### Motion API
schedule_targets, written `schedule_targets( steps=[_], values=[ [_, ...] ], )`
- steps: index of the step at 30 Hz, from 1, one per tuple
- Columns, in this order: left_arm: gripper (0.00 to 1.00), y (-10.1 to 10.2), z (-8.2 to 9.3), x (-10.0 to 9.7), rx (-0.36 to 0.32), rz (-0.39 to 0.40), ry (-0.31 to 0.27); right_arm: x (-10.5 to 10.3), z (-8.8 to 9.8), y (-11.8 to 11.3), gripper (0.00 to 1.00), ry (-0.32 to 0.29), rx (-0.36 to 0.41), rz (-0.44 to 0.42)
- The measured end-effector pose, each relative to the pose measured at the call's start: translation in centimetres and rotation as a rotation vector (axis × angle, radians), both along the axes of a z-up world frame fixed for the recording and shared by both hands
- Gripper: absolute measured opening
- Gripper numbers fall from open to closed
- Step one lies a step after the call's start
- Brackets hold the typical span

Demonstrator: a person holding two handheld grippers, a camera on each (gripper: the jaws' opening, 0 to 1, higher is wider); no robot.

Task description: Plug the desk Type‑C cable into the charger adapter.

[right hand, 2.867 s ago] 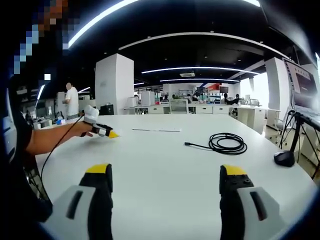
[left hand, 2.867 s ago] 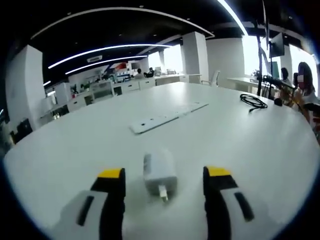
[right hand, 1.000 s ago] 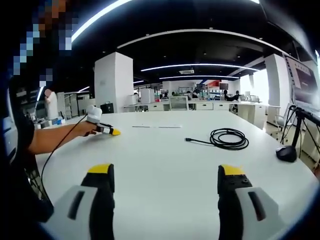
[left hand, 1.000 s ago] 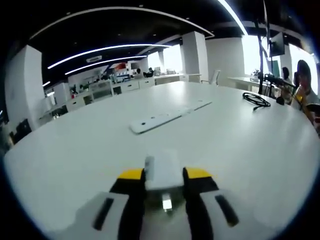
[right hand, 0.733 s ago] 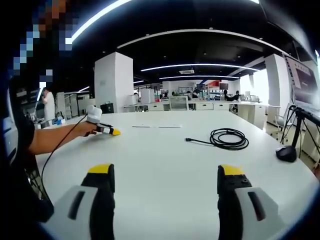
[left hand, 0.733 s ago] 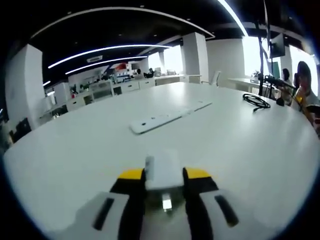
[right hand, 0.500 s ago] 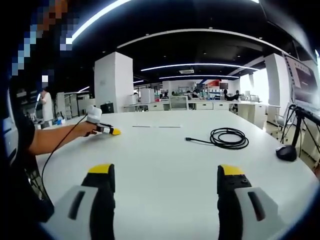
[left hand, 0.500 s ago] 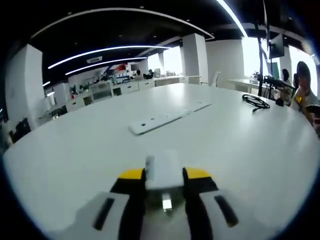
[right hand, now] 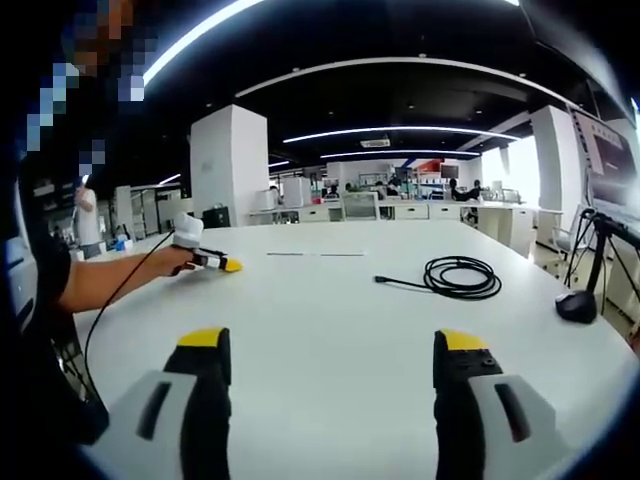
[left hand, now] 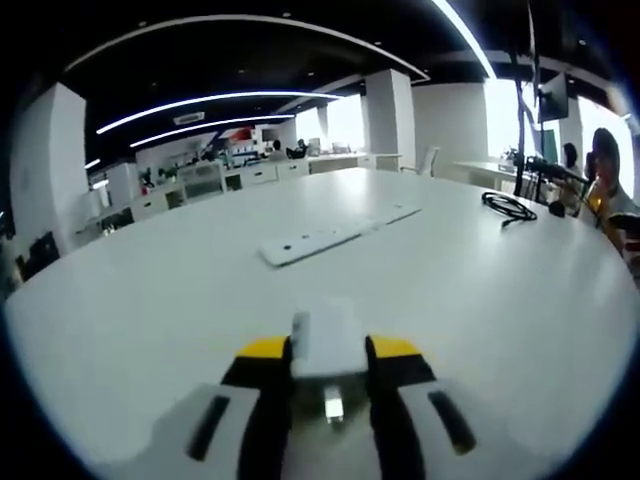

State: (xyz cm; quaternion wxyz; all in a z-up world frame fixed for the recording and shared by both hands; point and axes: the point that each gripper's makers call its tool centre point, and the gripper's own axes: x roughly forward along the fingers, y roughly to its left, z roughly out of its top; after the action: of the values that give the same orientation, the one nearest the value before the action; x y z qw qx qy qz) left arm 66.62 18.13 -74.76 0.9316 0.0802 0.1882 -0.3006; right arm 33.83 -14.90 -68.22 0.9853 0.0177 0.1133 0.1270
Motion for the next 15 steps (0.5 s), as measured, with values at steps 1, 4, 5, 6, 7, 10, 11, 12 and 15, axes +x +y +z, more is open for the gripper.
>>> schedule_targets(
  steps=[1,4,5,6,7,10,11,12,15],
  values=[
    [0.27,0.04,0.00,-0.05,-0.001,-0.002,0.001,0.00,0.01,0.01,0.84,0.000,0.000,0.000],
    [0.27,0.03,0.01,-0.23,0.001,-0.010,0.003,0.02,0.13,0.10,0.84,-0.002,0.000,0.001],
    [0.27,0.02,0.03,-0.29,0.001,-0.014,0.004,0.02,0.19,0.15,0.84,-0.003,0.000,0.002],
    [0.27,0.01,0.03,-0.31,0.001,-0.016,0.004,0.02,0.24,0.19,0.84,-0.004,-0.001,0.003],
    [0.27,0.02,0.06,-0.41,0.001,-0.017,0.003,0.01,0.29,0.26,0.84,-0.005,-0.001,0.005],
    [0.27,0.10,0.08,-0.46,0.000,-0.019,0.003,-0.03,0.33,0.36,0.84,-0.005,-0.002,0.006],
    [0.27,0.19,0.11,-0.46,0.000,-0.020,0.002,-0.06,0.39,0.37,0.84,-0.006,-0.003,0.006],
    [0.27,0.22,0.13,-0.46,0.000,-0.020,0.001,-0.07,0.41,0.37,0.84,-0.007,-0.003,0.006],
    [0.27,0.20,0.21,-0.60,-0.005,-0.026,0.001,-0.16,0.45,0.37,0.84,-0.007,-0.003,0.004]
  ],
)
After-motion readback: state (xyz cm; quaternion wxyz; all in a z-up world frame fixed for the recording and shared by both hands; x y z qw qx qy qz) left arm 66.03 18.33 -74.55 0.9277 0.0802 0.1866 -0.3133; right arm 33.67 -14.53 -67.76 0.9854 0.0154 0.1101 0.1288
